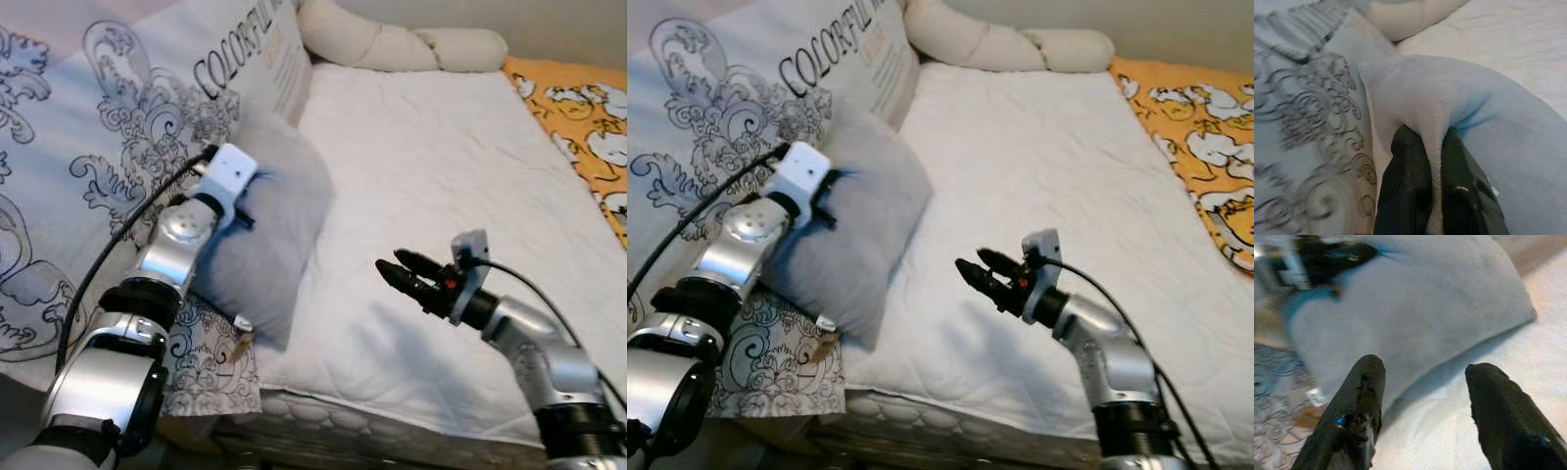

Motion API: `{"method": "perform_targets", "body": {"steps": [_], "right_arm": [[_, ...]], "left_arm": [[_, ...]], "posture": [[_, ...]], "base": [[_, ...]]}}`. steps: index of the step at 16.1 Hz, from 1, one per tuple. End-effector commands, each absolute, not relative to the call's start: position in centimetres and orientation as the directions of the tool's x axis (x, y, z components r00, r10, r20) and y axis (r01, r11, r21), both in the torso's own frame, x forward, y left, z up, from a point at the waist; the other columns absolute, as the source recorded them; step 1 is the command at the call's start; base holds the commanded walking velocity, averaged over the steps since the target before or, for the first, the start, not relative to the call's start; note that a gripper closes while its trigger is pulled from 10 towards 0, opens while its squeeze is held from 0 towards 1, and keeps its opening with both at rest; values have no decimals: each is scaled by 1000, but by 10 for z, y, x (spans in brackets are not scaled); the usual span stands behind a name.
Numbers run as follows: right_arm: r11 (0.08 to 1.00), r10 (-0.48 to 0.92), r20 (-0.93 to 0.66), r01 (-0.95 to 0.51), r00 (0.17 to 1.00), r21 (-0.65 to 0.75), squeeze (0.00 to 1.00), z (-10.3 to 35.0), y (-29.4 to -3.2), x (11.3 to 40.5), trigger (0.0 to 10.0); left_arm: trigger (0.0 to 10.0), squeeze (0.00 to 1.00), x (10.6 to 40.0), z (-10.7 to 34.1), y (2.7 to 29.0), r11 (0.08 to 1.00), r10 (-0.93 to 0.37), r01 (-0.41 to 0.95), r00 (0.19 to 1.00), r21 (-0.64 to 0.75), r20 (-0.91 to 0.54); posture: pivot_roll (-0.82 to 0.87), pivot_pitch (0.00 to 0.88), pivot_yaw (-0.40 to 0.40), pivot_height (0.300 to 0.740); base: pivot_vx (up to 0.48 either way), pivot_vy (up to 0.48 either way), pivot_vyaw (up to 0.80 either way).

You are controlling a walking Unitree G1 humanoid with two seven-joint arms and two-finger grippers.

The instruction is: Clean up the room

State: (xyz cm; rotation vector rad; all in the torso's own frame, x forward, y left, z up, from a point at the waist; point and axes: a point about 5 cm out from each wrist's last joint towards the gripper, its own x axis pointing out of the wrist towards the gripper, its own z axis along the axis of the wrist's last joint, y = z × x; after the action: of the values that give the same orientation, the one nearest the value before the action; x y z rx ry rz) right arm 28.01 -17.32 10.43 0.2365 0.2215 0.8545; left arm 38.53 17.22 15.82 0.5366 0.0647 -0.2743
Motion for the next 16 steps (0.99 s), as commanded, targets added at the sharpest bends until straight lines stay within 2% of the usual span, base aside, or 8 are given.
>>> {"method": "perform_targets", "body": {"steps": [1, 4, 5, 6, 7, 8, 14, 16], "right_arm": [[586, 802, -71, -760, 593, 282, 1000, 111, -171, 276, 10000], [529, 844, -42, -815, 535, 236, 1000, 121, -170, 273, 10000], [517, 853, -60, -825, 518, 228, 1000, 121, -169, 270, 10000], [514, 856, -71, -827, 513, 227, 1000, 120, -168, 269, 10000], [508, 860, -78, -831, 505, 227, 1000, 119, -167, 268, 10000], [502, 864, -80, -835, 498, 225, 1000, 119, -166, 267, 10000], [538, 842, -82, -820, 533, 193, 1000, 119, -167, 270, 10000], [659, 749, -53, -733, 661, 167, 1000, 118, -166, 283, 10000]], "left_arm": [[10000, 0, 389, 170, 177, 837, -208, 217, 975, 503, -73], [10000, 0, 385, 156, 176, 817, -233, 253, 967, 519, -105], [10000, 0, 383, 146, 173, 812, -281, 328, 945, 483, -169], [10000, 0, 382, 143, 174, 767, -283, 334, 942, 548, -179], [10000, 271, 382, 145, 175, 780, -295, 337, 941, 527, -165], [10000, 1000, 382, 150, 176, 793, -332, 358, 932, 492, -143], [10000, 1000, 366, 174, 183, 877, -420, 399, 907, 268, 23], [10000, 1000, 349, 171, 174, 920, -375, 359, 924, 159, 81]], "posture": [[-40, 0, 24, 740], [-42, 0, 20, 740], [-42, 0, 20, 740], [-56, 0, 29, 740], [-56, 0, 29, 740], [-56, 0, 29, 740], [-55, 0, 27, 740], [-24, 0, -8, 740]], "base": [[0, 0, 0], [0, 0, 0], [0, 0, 0], [0, 0, 0], [0, 0, 0], [0, 0, 0], [0, 0, 0], [0, 0, 0]]}}
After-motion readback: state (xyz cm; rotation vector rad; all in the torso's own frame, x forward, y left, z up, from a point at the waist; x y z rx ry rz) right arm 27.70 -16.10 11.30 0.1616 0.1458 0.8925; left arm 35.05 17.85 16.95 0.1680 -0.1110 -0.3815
